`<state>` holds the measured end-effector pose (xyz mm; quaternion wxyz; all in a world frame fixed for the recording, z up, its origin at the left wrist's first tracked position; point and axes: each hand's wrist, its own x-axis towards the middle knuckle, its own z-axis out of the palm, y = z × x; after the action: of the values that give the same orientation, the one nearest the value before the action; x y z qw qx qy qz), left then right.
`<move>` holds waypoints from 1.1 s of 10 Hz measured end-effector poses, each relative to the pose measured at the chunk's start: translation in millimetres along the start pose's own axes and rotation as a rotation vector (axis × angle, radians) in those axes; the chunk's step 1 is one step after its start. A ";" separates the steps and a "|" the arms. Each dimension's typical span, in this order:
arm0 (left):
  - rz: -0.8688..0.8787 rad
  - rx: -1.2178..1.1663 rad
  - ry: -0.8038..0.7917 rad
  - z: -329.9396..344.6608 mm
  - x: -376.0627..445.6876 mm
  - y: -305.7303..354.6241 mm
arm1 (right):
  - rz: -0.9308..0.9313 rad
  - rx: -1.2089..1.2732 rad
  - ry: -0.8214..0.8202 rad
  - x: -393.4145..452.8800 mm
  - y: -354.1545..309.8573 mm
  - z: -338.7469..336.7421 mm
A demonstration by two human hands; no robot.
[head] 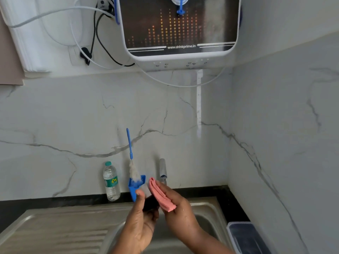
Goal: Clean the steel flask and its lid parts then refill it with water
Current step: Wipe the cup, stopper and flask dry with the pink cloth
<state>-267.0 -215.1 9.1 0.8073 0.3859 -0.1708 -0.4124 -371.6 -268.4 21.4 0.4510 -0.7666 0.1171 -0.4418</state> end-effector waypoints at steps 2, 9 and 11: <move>-0.058 0.142 0.041 -0.9 6.6 0.3 | 0.090 -0.149 -0.076 -7.9 -2.0 -8.7; -0.026 0.038 0.170 13.4 -10.5 13.3 | 0.044 -0.004 0.027 -6.1 9.6 1.4; -0.108 0.300 0.275 13.9 -13.4 12.6 | 0.001 -0.136 -0.039 -9.7 1.5 0.1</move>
<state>-276.6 -206.6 28.3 0.7332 0.5632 -0.0977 -0.3684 -376.9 -263.5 14.6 0.4004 -0.8039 0.1382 -0.4176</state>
